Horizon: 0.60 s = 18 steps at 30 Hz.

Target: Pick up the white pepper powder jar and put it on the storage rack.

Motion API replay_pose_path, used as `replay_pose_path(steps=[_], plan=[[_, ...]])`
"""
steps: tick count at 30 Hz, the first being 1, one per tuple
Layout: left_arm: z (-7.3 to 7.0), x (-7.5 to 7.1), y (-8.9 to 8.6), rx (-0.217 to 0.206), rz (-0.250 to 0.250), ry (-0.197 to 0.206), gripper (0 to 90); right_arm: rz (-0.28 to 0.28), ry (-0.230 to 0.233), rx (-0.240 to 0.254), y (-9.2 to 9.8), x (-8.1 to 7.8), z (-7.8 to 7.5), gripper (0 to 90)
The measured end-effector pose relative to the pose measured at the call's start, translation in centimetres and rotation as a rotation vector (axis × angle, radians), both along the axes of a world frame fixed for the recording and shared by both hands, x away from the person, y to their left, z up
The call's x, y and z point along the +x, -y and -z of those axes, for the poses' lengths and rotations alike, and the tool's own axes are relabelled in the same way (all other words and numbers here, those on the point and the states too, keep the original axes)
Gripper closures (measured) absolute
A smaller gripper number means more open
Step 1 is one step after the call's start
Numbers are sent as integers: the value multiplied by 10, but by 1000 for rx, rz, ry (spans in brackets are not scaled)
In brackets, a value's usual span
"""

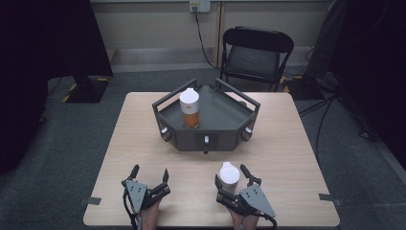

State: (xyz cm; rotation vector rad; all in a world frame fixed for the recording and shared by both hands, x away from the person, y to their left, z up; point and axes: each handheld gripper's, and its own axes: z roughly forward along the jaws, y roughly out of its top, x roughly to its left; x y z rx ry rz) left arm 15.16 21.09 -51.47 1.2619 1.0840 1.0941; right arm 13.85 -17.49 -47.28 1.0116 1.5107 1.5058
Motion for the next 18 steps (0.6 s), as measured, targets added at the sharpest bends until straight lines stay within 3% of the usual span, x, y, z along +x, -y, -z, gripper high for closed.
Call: replay_pose_path(steps=[13,18], plan=[[0,0,0,0,0,0,1,-15,-60,8,5,3,4,229],[0,0,0,0,0,0,1,-18,-63,11,5,3,6,248]])
